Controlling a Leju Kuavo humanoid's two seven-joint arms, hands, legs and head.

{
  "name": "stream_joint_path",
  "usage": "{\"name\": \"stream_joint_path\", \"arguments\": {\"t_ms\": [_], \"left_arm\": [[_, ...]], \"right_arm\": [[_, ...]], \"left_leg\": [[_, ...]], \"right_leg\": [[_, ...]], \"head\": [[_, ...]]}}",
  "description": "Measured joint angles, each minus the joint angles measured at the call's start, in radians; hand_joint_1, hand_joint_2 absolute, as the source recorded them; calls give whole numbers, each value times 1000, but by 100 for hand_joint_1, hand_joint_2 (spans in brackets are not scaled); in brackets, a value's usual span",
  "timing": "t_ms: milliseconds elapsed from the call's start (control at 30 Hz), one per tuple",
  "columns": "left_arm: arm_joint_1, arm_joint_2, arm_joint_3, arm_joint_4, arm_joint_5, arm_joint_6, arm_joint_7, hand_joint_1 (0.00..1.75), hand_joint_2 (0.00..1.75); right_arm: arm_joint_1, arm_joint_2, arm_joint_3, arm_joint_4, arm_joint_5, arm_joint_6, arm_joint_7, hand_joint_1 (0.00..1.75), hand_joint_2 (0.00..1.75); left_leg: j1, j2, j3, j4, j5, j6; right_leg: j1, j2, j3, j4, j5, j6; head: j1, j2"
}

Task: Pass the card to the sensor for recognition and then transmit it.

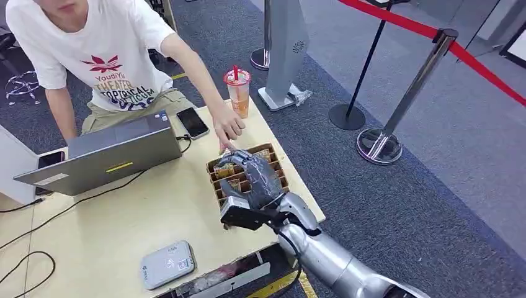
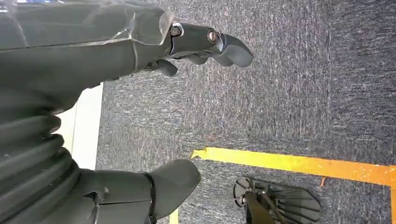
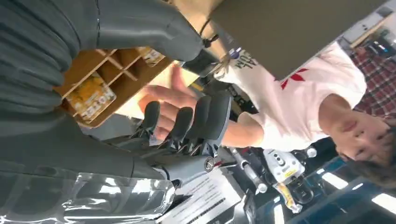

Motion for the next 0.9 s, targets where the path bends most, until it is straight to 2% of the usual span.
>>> {"name": "stream_joint_path", "arguments": {"t_ms": [133, 200, 233, 300, 367, 433, 500, 567, 600, 900], "left_arm": [[1, 0, 0, 0, 0, 0, -2, 0, 175], [1, 0, 0, 0, 0, 0, -2, 0, 175], [1, 0, 0, 0, -1, 0, -2, 0, 175], [1, 0, 0, 0, 0, 1, -2, 0, 175], [1, 0, 0, 0, 2, 3, -2, 0, 175], [1, 0, 1, 0, 6, 6, -4, 0, 175], [1, 0, 2, 0, 10, 6, -7, 0, 175], [3, 0, 4, 0, 14, 6, -8, 0, 175], [4, 0, 5, 0, 16, 6, -9, 0, 175], [5, 1, 26, 0, 37, 7, -11, 0, 175]], "right_arm": [[14, -17, -22, 10, 14, -7, 4, 80, 175], [19, -27, -31, 15, 14, -9, 5, 98, 175], [21, -35, -36, 18, 14, -11, 5, 101, 175], [28, -44, -45, 22, 26, -19, 11, 89, 175], [32, -51, -52, 24, 50, -31, 21, 94, 175], [34, -60, -53, 28, 68, -35, 30, 89, 175], [38, -71, -54, 29, 81, -38, 37, 96, 175], [40, -81, -54, 32, 90, -38, 43, 94, 175], [39, -85, -55, 33, 95, -38, 47, 84, 175], [26, -98, -53, 44, 151, -21, 78, 91, 175]], "left_leg": [[0, 0, 0, 0, 0, 0], [0, 0, 0, 0, 0, 0], [0, 0, 0, 0, 0, 0], [0, 0, 0, 0, 0, 0], [0, 0, 0, 0, 0, 0], [0, 0, 0, 0, 0, 0], [0, 0, 0, 0, 0, 0], [0, 0, 0, 0, 0, 0], [0, 0, 0, 0, 0, 0], [0, 0, 0, 0, 0, 0]], "right_leg": [[0, 0, 0, 0, 0, 0], [0, 0, 0, 0, 0, 0], [0, 0, 0, 0, 0, 0], [0, 0, 0, 0, 0, 0], [0, 0, 0, 0, 0, 0], [0, 0, 0, 0, 0, 0], [0, 0, 0, 0, 0, 0], [0, 0, 0, 0, 0, 0], [0, 0, 0, 0, 0, 0], [0, 0, 0, 0, 0, 0]], "head": [[0, 0], [0, 0], [0, 0], [0, 0], [0, 0], [0, 0], [0, 0], [0, 0], [0, 0], [0, 0]]}}
